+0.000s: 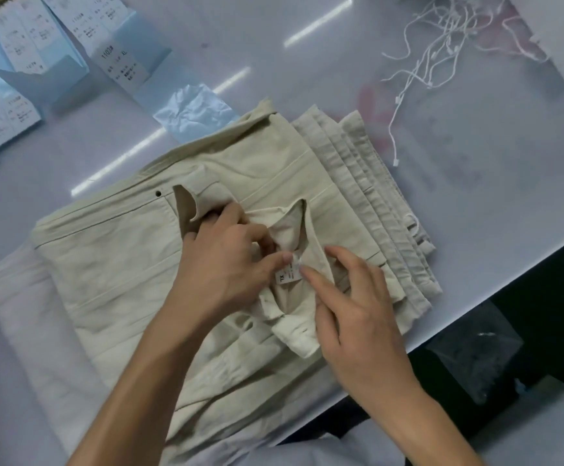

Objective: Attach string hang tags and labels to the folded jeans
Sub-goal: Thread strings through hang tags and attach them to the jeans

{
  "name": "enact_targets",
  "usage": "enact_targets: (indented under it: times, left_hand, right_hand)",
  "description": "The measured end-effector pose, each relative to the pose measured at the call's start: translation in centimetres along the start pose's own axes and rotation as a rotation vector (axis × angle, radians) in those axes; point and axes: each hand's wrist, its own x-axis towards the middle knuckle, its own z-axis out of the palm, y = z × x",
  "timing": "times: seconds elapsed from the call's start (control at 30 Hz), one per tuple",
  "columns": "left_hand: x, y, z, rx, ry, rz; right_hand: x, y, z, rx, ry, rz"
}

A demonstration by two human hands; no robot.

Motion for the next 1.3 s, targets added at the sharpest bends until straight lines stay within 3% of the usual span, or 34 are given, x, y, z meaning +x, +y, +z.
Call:
enact_targets:
  times: [0.17, 0.23, 0.27, 0.3, 0.37, 0.43, 0.47, 0.5, 0.57, 0.67, 0.73, 0.83, 0.9, 0.97, 1.07, 1.1, 1.23, 1.3]
  left_hand:
    - [-0.1, 0.0, -0.4, -0.007, -0.047, 0.007]
    - [-0.4, -0.1, -0.6, -0.106, -0.018, 0.073]
    - [-0.8, -0.3, -0.7, -0.271, 0.059, 0.143]
    - [-1.5, -0.5, -0.9, -0.468, 0.186, 0.218]
    - [-3.3, -1.6, -0.9, -0.641, 0.632, 0.261]
    - [-4.7, -3.6, -0.3, -0.618, 1.033, 0.068]
    - [-5.3, -4.4, 0.1, -0.651, 1.122, -0.092]
    - [-5.7, -4.9, 0.5, -0.709, 1.113, -0.222]
    - [-6.5, -5.1, 1.8, -0.876, 0.851, -0.33]
    - [-7.5, -3.4, 3.4, -0.914, 0.511, -0.171]
    - [-7.9, -2.0, 3.7, -1.044, 0.448, -0.098]
    - [-8.0, -1.0, 3.2, -1.057, 0.424, 0.068]
    - [-7.9, -0.3, 2.9, -0.998, 0.268, 0.183]
    - [-7.4, 0.4, 3.6, -0.789, 0.138, 0.295]
    - [-6.8, 0.1, 5.1, -0.561, 0.156, 0.479]
    - [-6.8, -0.5, 5.4, -0.537, 0.205, 0.508]
    - [-7.9, -3.6, 7.0, -0.134, 0.457, 0.562]
    - [-8.7, -4.3, 8.3, -0.004, 0.497, 0.597]
  right_hand:
    - [-0.1, -0.2, 0.2, -0.031, 0.001, -0.028]
    - [-0.2, -0.2, -0.2, 0.157, 0.042, -0.001]
    - [-0.3, -0.3, -0.8, 0.311, 0.079, 0.054]
    - [-0.3, -0.4, -1.5, 0.462, 0.131, 0.118]
    - [-0.1, -0.4, -3.1, 0.642, 0.265, 0.195]
    - [0.0, -0.4, -4.4, 0.585, 0.316, 0.129]
    - [0.1, -0.5, -4.7, 0.509, 0.299, 0.059]
    - [0.3, -0.7, -4.8, 0.441, 0.267, -0.011]
    - [1.1, -1.1, -4.8, 0.348, 0.136, -0.107]
    - [4.4, -1.5, -4.3, 0.071, -0.174, -0.232]
    - [7.0, -1.7, -4.4, -0.027, -0.347, -0.257]
    - [9.0, -0.7, -5.9, -0.097, -0.303, -0.213]
    - [8.9, 0.7, -7.6, -0.187, -0.277, -0.131]
    - [8.4, 2.1, -9.0, -0.193, -0.135, 0.025]
    - [6.4, 1.2, -9.5, 0.008, 0.237, 0.121]
    - [5.4, 0.1, -8.8, 0.049, 0.252, 0.074]
    - [1.3, -1.8, -4.0, 0.014, -0.137, -0.045]
    - [0.5, -1.1, -2.8, 0.044, -0.154, -0.042]
